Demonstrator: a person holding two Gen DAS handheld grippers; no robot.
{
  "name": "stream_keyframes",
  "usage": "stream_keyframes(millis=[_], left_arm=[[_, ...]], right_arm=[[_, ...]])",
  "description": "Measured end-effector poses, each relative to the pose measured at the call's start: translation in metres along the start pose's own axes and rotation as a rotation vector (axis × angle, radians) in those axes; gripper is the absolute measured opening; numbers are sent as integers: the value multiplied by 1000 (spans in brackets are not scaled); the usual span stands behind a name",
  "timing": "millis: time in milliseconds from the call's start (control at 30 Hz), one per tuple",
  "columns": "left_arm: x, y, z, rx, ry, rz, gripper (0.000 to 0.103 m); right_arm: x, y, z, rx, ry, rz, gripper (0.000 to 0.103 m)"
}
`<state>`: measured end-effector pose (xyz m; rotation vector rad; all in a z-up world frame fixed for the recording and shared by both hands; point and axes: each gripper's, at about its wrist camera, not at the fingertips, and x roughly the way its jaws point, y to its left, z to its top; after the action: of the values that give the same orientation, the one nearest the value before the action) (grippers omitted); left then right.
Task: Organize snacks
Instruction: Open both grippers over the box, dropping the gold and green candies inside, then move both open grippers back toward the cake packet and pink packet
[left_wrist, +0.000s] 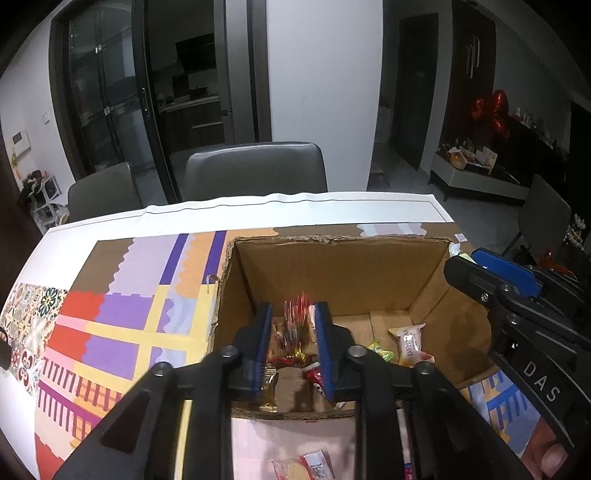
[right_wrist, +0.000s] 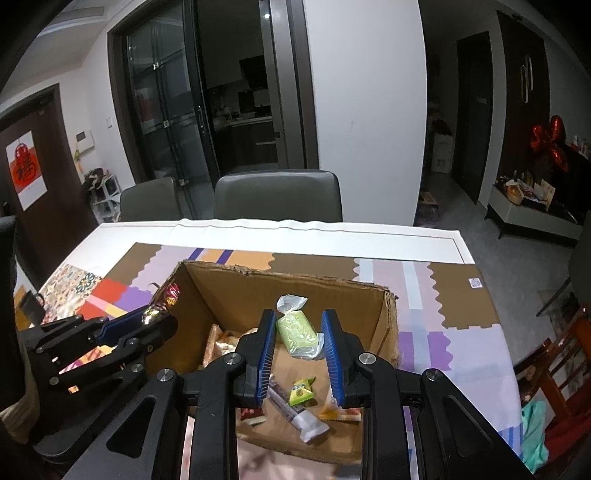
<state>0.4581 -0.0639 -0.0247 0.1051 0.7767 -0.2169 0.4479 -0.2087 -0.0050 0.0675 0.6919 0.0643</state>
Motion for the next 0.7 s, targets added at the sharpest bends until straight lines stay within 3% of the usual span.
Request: stream_keyframes(millis=[167, 233, 300, 700], left_arm=[[-4, 1, -1, -5, -10, 19, 47], [-7, 1, -1, -11, -16, 25, 58], [-11, 2, -1, -16, -24, 41, 66], [-42, 3, -2, -21, -61, 71, 70]], right_arm=[[-2, -2, 1, 10, -15, -8, 45], [-7, -4, 2, 18, -32, -20, 65], [-11, -6, 3, 24, -47, -29, 72], [-40, -9, 1, 34, -82, -61, 79]])
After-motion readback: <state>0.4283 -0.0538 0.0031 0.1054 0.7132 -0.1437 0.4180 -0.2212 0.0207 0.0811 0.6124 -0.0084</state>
